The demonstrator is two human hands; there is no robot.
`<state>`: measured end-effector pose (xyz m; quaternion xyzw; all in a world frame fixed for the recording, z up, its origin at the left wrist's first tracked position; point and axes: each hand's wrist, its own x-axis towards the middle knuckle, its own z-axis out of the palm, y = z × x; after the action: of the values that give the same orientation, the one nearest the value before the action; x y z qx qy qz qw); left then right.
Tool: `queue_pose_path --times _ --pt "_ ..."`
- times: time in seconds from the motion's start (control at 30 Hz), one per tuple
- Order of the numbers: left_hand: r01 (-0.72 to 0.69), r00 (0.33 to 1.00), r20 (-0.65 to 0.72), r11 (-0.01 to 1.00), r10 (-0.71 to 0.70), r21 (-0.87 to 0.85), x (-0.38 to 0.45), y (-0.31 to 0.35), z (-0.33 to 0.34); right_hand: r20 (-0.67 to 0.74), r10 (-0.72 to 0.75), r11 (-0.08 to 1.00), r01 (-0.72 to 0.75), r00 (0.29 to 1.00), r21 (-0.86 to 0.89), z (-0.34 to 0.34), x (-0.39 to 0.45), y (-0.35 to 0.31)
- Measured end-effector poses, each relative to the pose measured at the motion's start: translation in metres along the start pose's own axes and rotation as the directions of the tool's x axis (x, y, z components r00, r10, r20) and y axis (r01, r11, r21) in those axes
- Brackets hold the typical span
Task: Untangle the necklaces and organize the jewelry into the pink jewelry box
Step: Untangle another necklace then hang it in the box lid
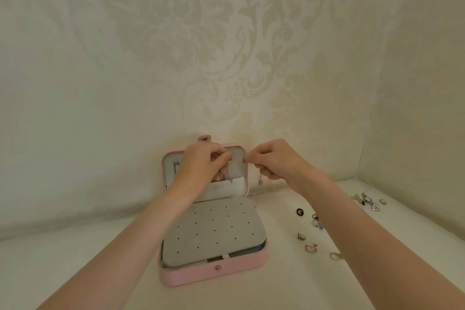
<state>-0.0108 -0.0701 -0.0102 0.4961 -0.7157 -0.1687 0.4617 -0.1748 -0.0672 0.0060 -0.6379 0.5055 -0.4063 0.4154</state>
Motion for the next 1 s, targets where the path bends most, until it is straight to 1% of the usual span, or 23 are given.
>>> queue_pose_path --times 0.07,0.17,0.27,0.33,0.4,0.47,0.5,0.57,0.67,0.77,0.87,1.0 --pt "-0.004 1.000 -0.023 1.000 0.005 0.011 -0.001 -0.001 0.002 -0.038 -0.048 0.999 0.049 0.998 0.020 0.000 0.002 -0.001" --pt "-0.017 0.997 -0.074 1.000 0.019 0.022 -0.002 -0.001 0.005 -0.081 -0.089 0.996 0.089 0.993 0.002 0.004 0.005 -0.001" --pt "-0.012 0.993 -0.118 0.998 0.019 0.066 -0.001 -0.002 0.008 -0.189 -0.128 0.991 0.132 0.974 0.007 0.007 0.010 0.003" --pt "-0.010 0.992 -0.125 0.993 0.024 0.116 -0.001 -0.003 0.010 -0.271 -0.200 0.979 0.184 0.942 -0.082 0.009 0.014 0.006" --pt "-0.011 0.989 -0.146 0.987 0.035 0.161 -0.002 -0.005 0.012 -0.320 -0.284 0.950 0.219 0.904 -0.222 0.014 0.017 0.009" --pt "-0.010 0.981 -0.186 0.977 0.051 0.214 -0.003 -0.007 0.013 -0.348 -0.333 0.911 0.203 0.876 -0.360 0.020 0.021 0.013" --pt "-0.007 0.977 -0.206 0.970 0.058 0.243 -0.004 -0.008 0.013 -0.359 -0.342 0.897 0.187 0.869 -0.400 0.022 0.023 0.015" --pt "0.001 0.970 -0.231 0.944 0.079 0.330 -0.003 -0.008 0.015 -0.382 -0.348 0.883 0.162 0.856 -0.441 0.027 0.025 0.018" --pt "0.056 0.965 -0.251 0.870 0.079 0.490 -0.002 -0.006 0.018 -0.416 -0.329 0.884 0.121 0.848 -0.452 0.032 0.029 0.020" --pt "0.105 0.964 -0.260 0.811 0.060 0.576 0.001 -0.004 0.020 -0.430 -0.293 0.889 0.078 0.854 -0.451 0.034 0.031 0.020" --pt "0.100 0.967 -0.245 0.792 0.065 0.602 0.002 -0.006 0.020 -0.412 -0.256 0.886 0.041 0.874 -0.462 0.033 0.030 0.022" --pt "0.041 0.973 -0.216 0.853 0.085 0.521 -0.005 -0.009 0.015 -0.337 -0.228 0.884 0.049 0.914 -0.464 0.028 0.026 0.027"
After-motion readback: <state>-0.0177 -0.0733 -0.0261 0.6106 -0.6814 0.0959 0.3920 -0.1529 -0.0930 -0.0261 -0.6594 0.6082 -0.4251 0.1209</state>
